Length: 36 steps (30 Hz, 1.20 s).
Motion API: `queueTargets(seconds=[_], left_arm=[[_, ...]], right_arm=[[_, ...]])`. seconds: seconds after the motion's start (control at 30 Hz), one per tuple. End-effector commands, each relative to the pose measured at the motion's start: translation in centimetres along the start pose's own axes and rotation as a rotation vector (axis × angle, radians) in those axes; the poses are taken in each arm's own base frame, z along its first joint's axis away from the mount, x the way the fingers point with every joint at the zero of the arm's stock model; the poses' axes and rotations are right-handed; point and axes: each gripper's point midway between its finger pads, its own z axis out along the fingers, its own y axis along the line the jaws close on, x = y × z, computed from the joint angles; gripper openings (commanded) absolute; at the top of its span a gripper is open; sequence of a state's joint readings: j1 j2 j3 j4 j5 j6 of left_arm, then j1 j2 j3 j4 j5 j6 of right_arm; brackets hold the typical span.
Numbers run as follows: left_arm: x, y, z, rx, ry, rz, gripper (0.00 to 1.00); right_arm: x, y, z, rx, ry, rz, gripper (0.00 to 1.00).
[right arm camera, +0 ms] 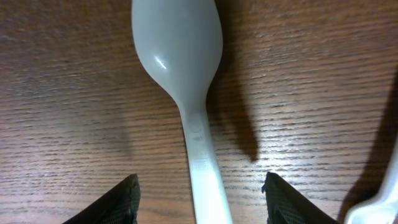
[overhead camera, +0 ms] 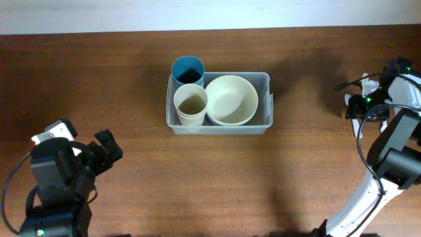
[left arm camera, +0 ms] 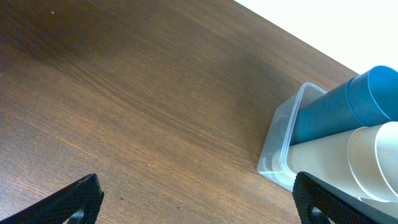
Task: Pack container
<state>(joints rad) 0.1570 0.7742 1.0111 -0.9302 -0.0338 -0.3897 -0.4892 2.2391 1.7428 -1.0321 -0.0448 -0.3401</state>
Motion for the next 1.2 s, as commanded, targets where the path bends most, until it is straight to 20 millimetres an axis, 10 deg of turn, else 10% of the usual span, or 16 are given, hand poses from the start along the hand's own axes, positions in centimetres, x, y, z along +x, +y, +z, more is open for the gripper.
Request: queueTargets(seconds=[0.0,0.27,0.73,1.17], left_arm=[[0.2,0.1,0.1,0.001,0.003,-0.012,0.99],[0.1,0.1,0.1,0.001,0.002,-0.012,1.00],[0.2,0.1,0.1,0.001,0.003,-0.012,0.99],[0.2,0.1,0.1,0.001,0.003,-0.012,1.00]], right_arm=[[0.8,0.3,1.8,-0.009,0.051,0.002,0.60],[0.9,0.3,2.0,-0.010,0.056,0.002,0.59],[1.0,0.0,2.0,0.009,0.064,0.002,0.04],[-1.4,2.2,-2.0,-0.135,-0.006,0.008,0.04]])
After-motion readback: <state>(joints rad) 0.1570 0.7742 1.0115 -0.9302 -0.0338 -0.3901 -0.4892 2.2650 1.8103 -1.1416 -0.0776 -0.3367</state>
